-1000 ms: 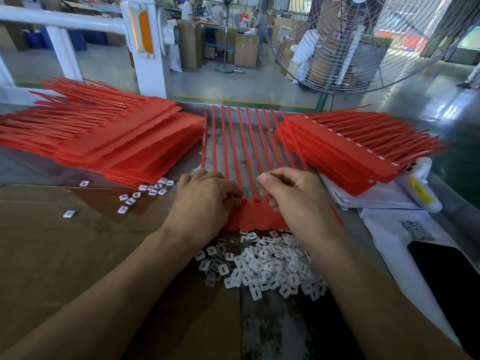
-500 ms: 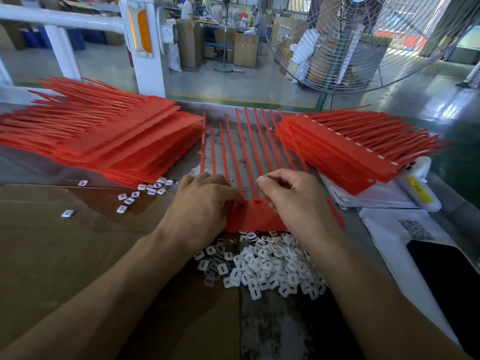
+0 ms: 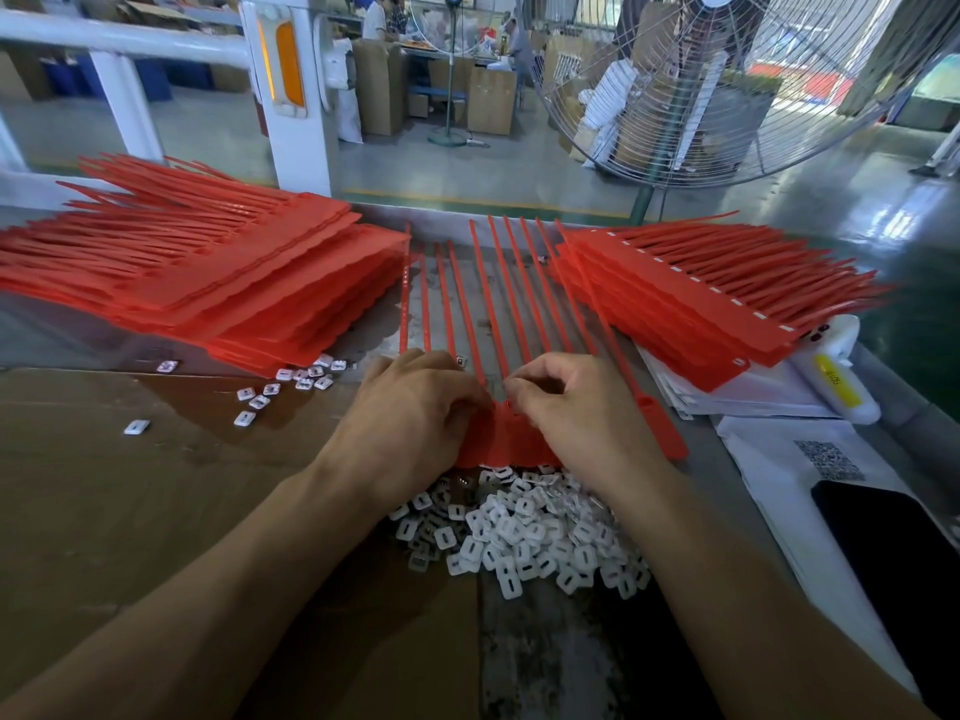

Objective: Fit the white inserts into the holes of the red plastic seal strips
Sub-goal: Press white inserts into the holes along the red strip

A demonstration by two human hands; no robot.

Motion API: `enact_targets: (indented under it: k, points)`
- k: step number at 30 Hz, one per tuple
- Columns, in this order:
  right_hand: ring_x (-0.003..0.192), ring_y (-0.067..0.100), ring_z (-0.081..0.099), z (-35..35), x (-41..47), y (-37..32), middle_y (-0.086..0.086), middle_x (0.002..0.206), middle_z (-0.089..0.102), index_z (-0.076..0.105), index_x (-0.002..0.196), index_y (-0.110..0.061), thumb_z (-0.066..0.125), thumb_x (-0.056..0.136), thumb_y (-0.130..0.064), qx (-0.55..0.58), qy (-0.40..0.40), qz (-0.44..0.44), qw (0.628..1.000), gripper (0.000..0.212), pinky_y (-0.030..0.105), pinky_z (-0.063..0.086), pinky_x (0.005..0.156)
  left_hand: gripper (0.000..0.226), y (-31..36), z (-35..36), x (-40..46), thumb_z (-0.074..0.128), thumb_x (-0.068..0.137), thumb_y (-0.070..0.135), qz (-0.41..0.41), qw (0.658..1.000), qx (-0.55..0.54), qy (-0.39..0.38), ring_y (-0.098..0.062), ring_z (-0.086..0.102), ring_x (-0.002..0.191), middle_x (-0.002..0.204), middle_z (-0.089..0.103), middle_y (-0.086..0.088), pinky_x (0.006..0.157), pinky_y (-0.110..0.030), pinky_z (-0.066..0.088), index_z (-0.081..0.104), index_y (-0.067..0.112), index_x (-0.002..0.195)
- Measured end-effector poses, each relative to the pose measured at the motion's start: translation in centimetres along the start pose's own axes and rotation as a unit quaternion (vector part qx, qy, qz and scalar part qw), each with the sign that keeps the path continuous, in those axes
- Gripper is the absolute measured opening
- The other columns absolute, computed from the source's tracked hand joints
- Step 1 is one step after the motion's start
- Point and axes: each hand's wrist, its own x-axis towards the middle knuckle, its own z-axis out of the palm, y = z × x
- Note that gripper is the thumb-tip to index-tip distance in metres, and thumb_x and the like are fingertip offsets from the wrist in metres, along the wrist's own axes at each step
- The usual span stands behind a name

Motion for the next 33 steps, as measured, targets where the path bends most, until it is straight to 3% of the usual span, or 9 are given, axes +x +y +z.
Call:
enact_targets:
  k: [3, 8, 12, 21, 24, 28, 33]
  points:
    - [0.081, -0.007, 0.066, 0.1, 0.1, 0.1, -0.018, 0.087, 0.073, 0.078, 0.099, -0.029, 0.07, 0.097, -0.03, -0.056, -0.01, -0.029, 0.998, 0.008, 0.013, 0.054, 0.069, 0.02, 0.0, -0.1, 0.0, 0.063, 0.096, 0.023, -0.007, 1.0, -0.028, 0.014, -0.012, 0.058, 0.108, 0.108, 0.065, 0.015, 0.101, -0.042, 0.041, 0.073, 0.034, 0.109]
    - [0.083, 0.001, 0.067, 0.7, 0.3, -0.2, -0.016, 0.095, 0.073, 0.078, 0.102, -0.033, 0.071, 0.096, -0.036, -0.137, -0.024, -0.048, 0.989, 0.01, 0.03, 0.058, 0.077, 0.018, -0.3, -0.5, 0.0, 0.068, 0.093, 0.02, -0.035, 0.998, -0.018, 0.043, -0.016, 0.059, 0.108, 0.106, 0.066, 0.011, 0.099, -0.048, 0.044, 0.075, 0.028, 0.107]
    - [0.094, 0.006, 0.064, 1.1, 0.6, -0.4, -0.013, 0.105, 0.072, 0.077, 0.104, -0.031, 0.069, 0.096, -0.037, -0.204, -0.01, -0.08, 0.976, 0.013, 0.034, 0.056, 0.082, 0.017, -0.4, -0.7, 0.0, 0.066, 0.093, 0.022, -0.046, 0.999, -0.01, 0.025, -0.018, 0.059, 0.106, 0.104, 0.067, 0.011, 0.099, -0.049, 0.043, 0.075, 0.03, 0.105]
    - [0.094, 0.013, 0.061, 1.1, 1.0, -0.8, -0.009, 0.101, 0.063, 0.073, 0.103, -0.027, 0.065, 0.097, -0.032, -0.245, -0.029, -0.131, 0.96, 0.011, 0.04, 0.055, 0.084, 0.018, -0.6, -0.7, 0.0, 0.065, 0.093, 0.023, -0.049, 0.999, -0.002, 0.02, -0.015, 0.058, 0.106, 0.105, 0.067, 0.013, 0.1, -0.045, 0.042, 0.074, 0.033, 0.105]
    - [0.093, 0.009, 0.061, 0.6, 0.8, -0.7, -0.013, 0.101, 0.061, 0.076, 0.107, -0.03, 0.064, 0.098, -0.028, -0.241, -0.052, -0.137, 0.96, 0.015, 0.036, 0.055, 0.082, 0.018, -0.7, -0.7, 0.0, 0.064, 0.094, 0.025, -0.057, 0.998, 0.004, 0.016, -0.016, 0.056, 0.11, 0.108, 0.067, 0.013, 0.101, -0.041, 0.037, 0.073, 0.034, 0.107]
    - [0.084, -0.002, 0.057, 0.2, 0.5, -0.4, -0.019, 0.104, 0.059, 0.077, 0.111, -0.032, 0.063, 0.099, -0.022, -0.234, -0.067, -0.137, 0.96, 0.021, 0.017, 0.045, 0.074, 0.019, -0.8, -0.9, -0.1, 0.063, 0.095, 0.025, -0.056, 0.998, 0.003, 0.012, -0.015, 0.057, 0.111, 0.109, 0.067, 0.013, 0.103, -0.043, 0.038, 0.073, 0.034, 0.108]
    - [0.098, -0.003, 0.062, -0.1, 0.4, -0.3, -0.017, 0.112, 0.067, 0.077, 0.11, -0.03, 0.063, 0.101, -0.022, -0.167, -0.033, -0.124, 0.978, 0.019, 0.007, 0.047, 0.08, 0.019, -0.8, -1.0, -0.1, 0.064, 0.094, 0.023, -0.056, 0.998, -0.008, 0.011, -0.016, 0.058, 0.111, 0.109, 0.068, 0.012, 0.103, -0.047, 0.042, 0.074, 0.033, 0.107]
